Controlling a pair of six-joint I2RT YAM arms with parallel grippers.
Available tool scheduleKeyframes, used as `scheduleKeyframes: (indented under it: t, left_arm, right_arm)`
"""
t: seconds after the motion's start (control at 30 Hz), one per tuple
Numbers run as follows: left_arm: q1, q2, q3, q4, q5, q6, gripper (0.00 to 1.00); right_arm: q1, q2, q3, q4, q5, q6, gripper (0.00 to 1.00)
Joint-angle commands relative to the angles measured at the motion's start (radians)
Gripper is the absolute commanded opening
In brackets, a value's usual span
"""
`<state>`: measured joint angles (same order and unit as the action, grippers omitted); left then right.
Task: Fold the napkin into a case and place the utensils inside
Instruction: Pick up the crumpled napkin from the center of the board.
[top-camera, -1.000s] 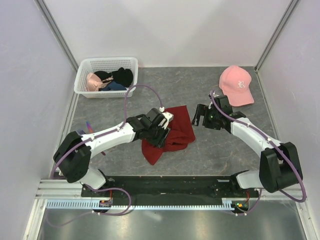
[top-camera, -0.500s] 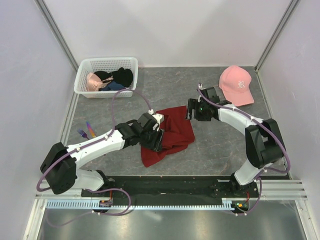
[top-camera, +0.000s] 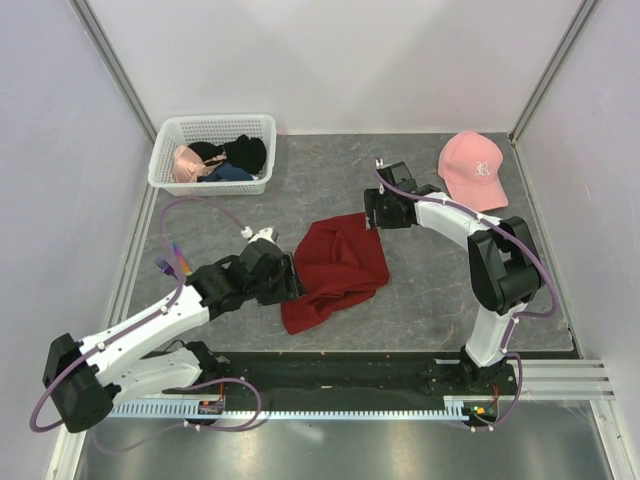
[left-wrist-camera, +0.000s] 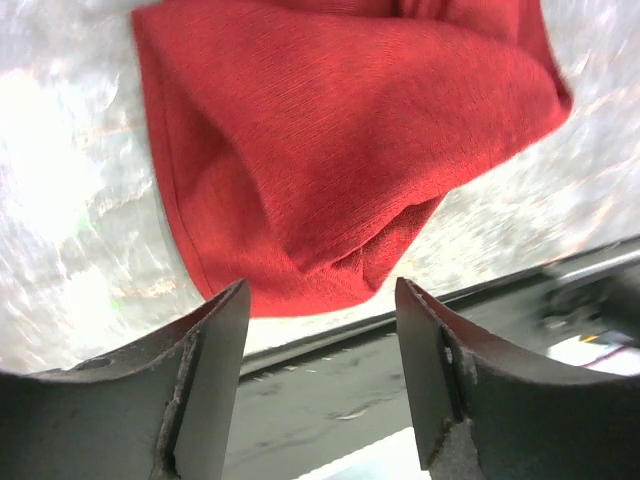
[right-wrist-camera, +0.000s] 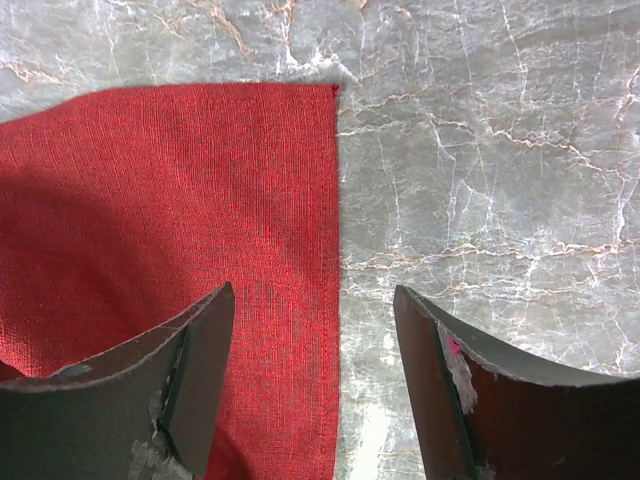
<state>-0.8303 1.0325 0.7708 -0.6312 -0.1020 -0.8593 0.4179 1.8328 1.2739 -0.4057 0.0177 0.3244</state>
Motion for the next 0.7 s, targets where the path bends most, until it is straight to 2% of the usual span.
scheduleKeyframes:
  t: [0.0,0.13,0.23,0.27,0.37,0.67]
  left_arm:
    - [0.060,-0.063,-0.082,-0.015,-0.012,-0.302,0.63]
    - [0.167,-0.087,-0.156,0.073,0.132,-0.401,0.57]
    - [0.235,-0.110,-0.206,0.123,0.186,-0.490,0.57]
    - [0.256,-0.120,-0.244,0.186,0.203,-0.538,0.56]
    - [0.270,-0.124,-0.298,0.266,0.266,-0.624,0.56]
    - [0.267,-0.060,-0.350,0.435,0.346,-0.675,0.54]
  right_arm:
    - [0.009,0.011,0.054,-0.016,0.041,-0.019,0.72]
    - [0.010,0.019,0.064,-0.018,0.034,-0.015,0.70]
    - [0.009,0.016,0.070,-0.019,0.031,-0.015,0.69]
    - [0.010,0.014,0.070,-0.019,0.027,-0.015,0.69]
    - [0.009,0.016,0.068,-0.019,0.031,-0.016,0.68]
    - [0.010,0.037,0.065,-0.010,0.042,-0.008,0.68]
